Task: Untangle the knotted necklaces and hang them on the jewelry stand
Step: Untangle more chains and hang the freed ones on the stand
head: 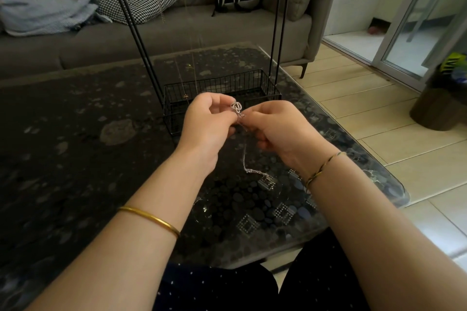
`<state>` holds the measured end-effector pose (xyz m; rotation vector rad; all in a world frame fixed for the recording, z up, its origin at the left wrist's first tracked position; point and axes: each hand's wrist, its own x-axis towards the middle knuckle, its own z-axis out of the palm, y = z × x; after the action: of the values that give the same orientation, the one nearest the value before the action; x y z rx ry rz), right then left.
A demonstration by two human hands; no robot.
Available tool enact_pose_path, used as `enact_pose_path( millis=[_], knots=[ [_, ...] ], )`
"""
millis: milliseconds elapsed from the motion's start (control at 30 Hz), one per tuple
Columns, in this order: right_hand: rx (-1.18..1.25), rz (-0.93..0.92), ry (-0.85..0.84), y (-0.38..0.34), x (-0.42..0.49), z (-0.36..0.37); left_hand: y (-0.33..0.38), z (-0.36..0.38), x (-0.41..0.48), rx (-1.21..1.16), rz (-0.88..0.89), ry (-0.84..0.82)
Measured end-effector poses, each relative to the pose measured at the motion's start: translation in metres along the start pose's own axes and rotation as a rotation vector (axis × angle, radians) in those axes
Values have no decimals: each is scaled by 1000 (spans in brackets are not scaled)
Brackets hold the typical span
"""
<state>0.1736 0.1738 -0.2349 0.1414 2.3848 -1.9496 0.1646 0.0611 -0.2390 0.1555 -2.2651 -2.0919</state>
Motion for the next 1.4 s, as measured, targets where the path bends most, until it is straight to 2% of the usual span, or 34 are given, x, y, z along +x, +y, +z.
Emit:
enact_pose_path(
  millis=[100,233,333,500,567,633,733,800,1000,1200,1300,1400],
  knots=[
    [-104,-68,93,2,1,0,1,-1,0,21,26,-30],
    [-53,-108,198,2,1,-2,3,0,0,31,4,-142],
    [-23,-126,211,0,1,-2,2,3,-2,221,81,-194],
    [9,-111,129,-1,-1,-1,0,2,-2,460,247,-105],
    [45,-75,69,0,-1,-3,0,1,-1,416,244,-33],
    [-1,-51,25,1,0,-2,1,-2,1,234,149,26],
    [-82,-52,-25,0,-1,2,5,-3,1,-19,-7,33],
    [-50,-67,-4,0,0,3,7,-3,1,-71,-37,16],
    [204,-88,88,-2,3,-1,1,-5,-1,231,41,-49],
    [198,-107,124,-2,3,-5,5,-7,-8,313,51,-129],
    [221,-126,115,-3,2,-6,6,-7,-10,243,2,-242],
    [213,-134,99,-4,0,-6,5,-6,-10,229,18,-234]
  ],
)
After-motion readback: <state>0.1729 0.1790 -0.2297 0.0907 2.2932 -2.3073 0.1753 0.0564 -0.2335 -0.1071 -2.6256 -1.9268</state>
